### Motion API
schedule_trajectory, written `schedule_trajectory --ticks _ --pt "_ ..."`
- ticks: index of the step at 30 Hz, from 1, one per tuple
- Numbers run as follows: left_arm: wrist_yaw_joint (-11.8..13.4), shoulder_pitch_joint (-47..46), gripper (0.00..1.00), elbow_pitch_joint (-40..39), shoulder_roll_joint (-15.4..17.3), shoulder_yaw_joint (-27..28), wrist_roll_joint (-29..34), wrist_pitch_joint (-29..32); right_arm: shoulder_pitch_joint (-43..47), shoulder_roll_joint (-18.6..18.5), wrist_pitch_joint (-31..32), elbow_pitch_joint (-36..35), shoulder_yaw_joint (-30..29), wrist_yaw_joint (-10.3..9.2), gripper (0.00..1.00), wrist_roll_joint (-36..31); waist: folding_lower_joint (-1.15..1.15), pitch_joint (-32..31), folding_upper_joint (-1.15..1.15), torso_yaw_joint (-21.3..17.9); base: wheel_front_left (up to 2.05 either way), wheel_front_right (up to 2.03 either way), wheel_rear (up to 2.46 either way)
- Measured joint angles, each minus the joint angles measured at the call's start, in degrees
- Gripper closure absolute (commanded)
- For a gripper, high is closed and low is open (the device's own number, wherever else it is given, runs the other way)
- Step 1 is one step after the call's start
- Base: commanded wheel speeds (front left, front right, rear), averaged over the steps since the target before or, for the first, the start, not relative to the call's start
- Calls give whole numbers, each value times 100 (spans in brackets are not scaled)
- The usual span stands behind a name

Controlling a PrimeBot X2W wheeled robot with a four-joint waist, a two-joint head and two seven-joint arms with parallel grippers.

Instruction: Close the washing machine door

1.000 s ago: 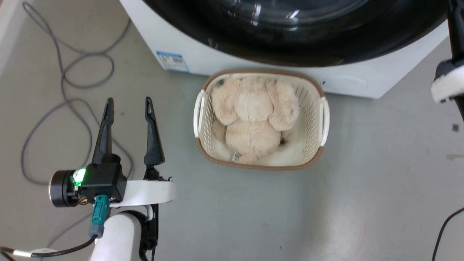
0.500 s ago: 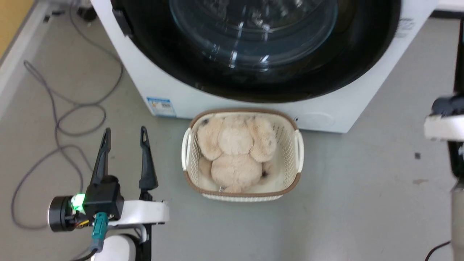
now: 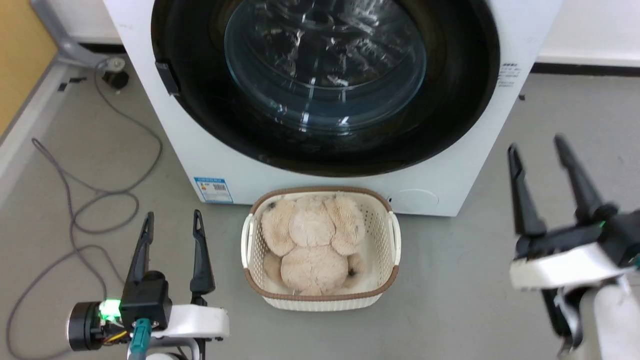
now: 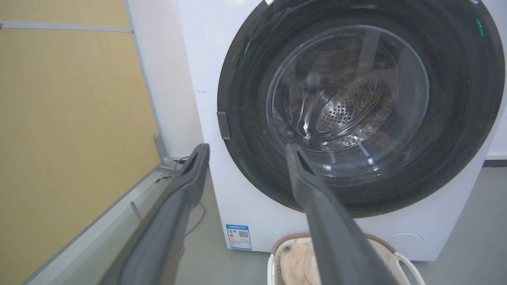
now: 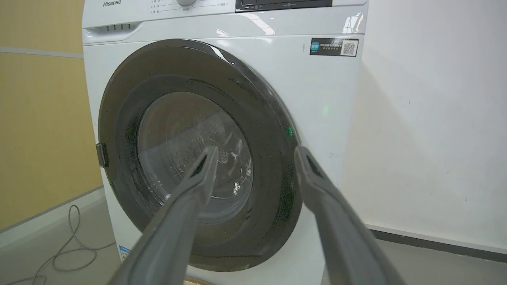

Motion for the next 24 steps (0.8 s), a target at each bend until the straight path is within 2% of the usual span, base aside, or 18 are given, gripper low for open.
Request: schedule_trajectory --ticks 9,16,21,22,24 --pt "15 238 0 89 13 -60 0 0 745 213 -1 214 12 0 0 110 0 -325 0 -50 0 0 0" --pt "-3 377 0 133 22 -135 0 0 1327 230 0 222 44 0 0 344 0 -509 0 -35 0 0 0" --pt "-14 439 0 154 25 -143 -5 0 1416 232 0 214 59 0 0 439 1 -546 0 -53 0 0 0" --pt "-35 440 100 158 24 -144 -11 1 1416 232 0 208 59 0 100 432 0 -549 0 -56 0 0 0" --pt "-37 439 100 158 15 -138 -11 9 1413 232 1 209 62 0 100 433 0 -550 0 -56 0 0 0"
